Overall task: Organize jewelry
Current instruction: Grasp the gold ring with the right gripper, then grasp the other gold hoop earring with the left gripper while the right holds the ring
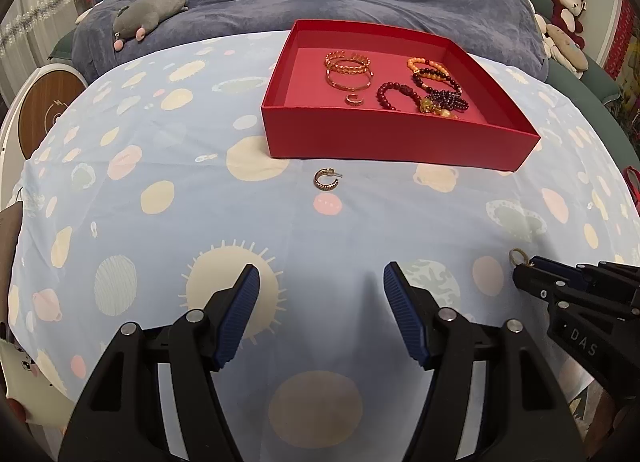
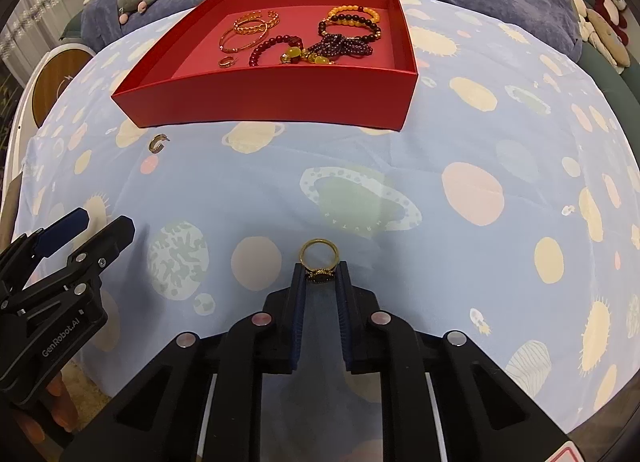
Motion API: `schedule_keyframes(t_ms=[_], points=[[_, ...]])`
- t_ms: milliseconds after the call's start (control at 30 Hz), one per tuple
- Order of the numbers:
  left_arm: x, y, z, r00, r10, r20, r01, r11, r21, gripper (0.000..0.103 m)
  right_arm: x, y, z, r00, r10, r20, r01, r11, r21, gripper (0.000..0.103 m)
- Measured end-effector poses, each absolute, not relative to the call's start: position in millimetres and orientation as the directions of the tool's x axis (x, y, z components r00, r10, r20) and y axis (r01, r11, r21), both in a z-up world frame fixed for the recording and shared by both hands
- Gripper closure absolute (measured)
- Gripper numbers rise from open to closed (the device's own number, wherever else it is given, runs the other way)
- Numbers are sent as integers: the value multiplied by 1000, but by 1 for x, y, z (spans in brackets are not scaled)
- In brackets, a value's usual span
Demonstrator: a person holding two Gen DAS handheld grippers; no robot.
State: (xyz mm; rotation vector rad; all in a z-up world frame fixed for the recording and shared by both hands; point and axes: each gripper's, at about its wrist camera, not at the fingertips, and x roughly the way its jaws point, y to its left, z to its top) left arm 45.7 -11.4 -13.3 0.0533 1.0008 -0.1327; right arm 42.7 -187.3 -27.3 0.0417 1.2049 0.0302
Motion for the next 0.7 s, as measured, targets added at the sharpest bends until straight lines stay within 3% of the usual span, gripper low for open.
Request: schedule_keyframes(t_ms=[433,533,700], points=[[81,-15,-18,566,-106,-817,141,990,-30,42,40,-185,-11,397,88,-914,7,995,99,89],[94,-16,-23,574,-118,-810,146,988,-40,49,43,-185,-6,407,96,-908,9,994,109,89],[105,-16,-31,573,-159,-804,158,984,-82,69,49,-187,1,424,114,-898,12,991,131,89]])
